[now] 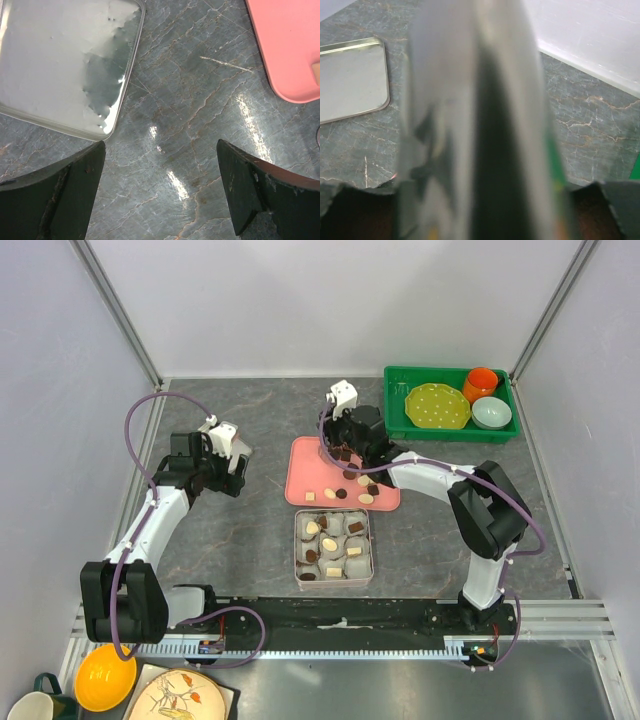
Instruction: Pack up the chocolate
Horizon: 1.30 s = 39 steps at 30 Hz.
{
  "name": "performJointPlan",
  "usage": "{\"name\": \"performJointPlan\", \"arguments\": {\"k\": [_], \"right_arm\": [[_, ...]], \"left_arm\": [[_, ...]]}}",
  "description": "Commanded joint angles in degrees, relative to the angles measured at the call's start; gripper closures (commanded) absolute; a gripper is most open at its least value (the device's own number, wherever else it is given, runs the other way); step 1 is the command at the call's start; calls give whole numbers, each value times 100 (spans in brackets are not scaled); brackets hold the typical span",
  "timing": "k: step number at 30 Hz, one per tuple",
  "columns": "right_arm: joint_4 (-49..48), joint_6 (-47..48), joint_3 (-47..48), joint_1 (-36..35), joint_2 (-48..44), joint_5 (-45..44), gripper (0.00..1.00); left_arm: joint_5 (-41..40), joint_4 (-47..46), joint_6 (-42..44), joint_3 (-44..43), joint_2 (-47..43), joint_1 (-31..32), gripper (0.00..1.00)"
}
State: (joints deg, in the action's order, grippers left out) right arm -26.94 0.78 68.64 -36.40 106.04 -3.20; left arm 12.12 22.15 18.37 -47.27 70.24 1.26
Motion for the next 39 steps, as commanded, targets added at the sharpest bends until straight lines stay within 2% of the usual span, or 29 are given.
{"name": "performJointPlan", "arguments": {"k": [1,13,29,35,39], "right_arm": [[-365,-51,-53,63,48,22,50],[-215,213,-61,98,22,74,52],[-233,-324,-501,-7,13,707,63],[-128,-280,-317,-104,-364,707,67],[57,-262,-115,-130,-943,777,68]], "left_arm": [[-43,-211,167,16,-54,15,1],[-43,-211,176,-2,-19,15,1],[-69,-203,193,7,-54,6,1],[-69,-176,202,7,-107,6,1],[-69,-159,202,-2,-142,6,1]]}}
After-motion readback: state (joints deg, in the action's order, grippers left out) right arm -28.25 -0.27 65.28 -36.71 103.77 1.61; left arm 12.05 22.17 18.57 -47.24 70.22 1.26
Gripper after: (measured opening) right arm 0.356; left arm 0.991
